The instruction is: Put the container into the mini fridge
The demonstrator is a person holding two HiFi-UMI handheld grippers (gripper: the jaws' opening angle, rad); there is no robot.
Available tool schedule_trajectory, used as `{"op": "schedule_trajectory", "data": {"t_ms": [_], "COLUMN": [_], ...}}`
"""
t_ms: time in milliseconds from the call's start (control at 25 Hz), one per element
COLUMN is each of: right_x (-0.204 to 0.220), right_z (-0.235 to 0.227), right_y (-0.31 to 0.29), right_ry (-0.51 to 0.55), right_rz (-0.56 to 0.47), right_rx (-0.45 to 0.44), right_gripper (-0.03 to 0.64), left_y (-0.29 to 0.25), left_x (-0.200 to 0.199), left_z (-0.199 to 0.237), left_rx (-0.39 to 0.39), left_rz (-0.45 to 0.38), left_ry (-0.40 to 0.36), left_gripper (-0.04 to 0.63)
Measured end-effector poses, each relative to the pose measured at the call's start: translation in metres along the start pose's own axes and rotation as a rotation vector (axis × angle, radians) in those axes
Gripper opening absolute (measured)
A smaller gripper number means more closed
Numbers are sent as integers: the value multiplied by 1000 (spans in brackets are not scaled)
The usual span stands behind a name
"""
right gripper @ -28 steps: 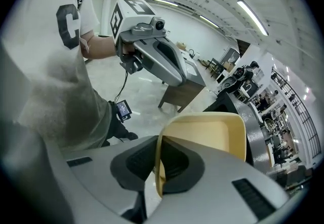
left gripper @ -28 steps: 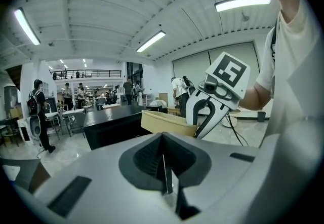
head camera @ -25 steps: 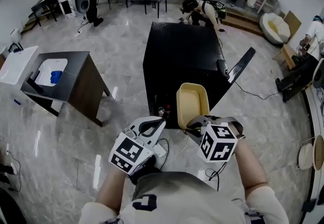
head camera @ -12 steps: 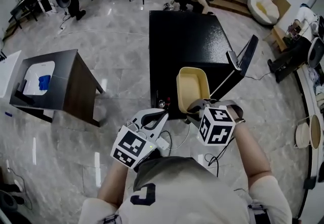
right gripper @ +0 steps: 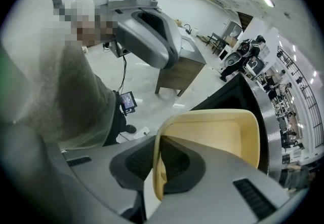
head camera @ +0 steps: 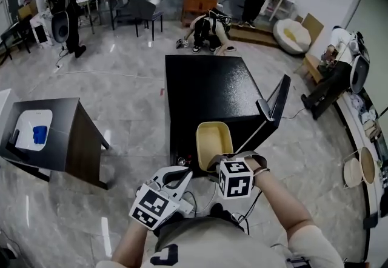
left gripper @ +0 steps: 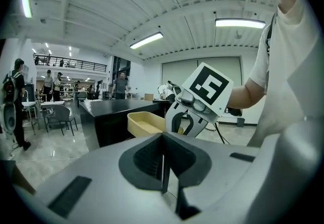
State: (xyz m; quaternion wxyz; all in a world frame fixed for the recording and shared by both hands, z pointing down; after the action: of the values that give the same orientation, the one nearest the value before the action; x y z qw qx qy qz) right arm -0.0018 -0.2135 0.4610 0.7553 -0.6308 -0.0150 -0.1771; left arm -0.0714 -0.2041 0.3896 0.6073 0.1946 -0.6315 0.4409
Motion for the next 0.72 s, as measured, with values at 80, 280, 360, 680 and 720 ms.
{"op": "schedule_trajectory", "data": {"t_ms": [80,280,360,680,720], "right_x": [4,21,28,51,52], "right_z": [8,-5,-10,-50,-56], "right_y": [-7,-8,-13,-52,-57], "right_ry": [26,66,80,172,181], "right_rz": [8,17,12,77,86], "right_rx": [-12,0,-12,62,74], "right_gripper": [32,31,31,31,31], "left_y": [0,-9,-14,-33,-33], "left_x": [6,6,12,15,16], "left_z": [1,7,5,-10,-10], "left_rx": [-11,-56,-73,-95,-98], "left_rz": [4,6,23,50,53], "left_ry": [-17,23,58,63,64], "left_gripper": [57,57,57,57,57]}}
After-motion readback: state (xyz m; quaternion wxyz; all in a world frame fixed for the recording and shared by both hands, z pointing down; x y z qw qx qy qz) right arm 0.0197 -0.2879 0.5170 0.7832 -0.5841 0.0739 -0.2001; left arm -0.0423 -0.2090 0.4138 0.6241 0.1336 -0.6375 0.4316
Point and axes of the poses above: the fingertips, and each gripper's own axes: y backward along the fingers, z to its left, x out of its underside, the point moved 2 cm from there along y, backward along the fingers, and after that the axes turned 4 degrees about y, right-handed, at the moved point
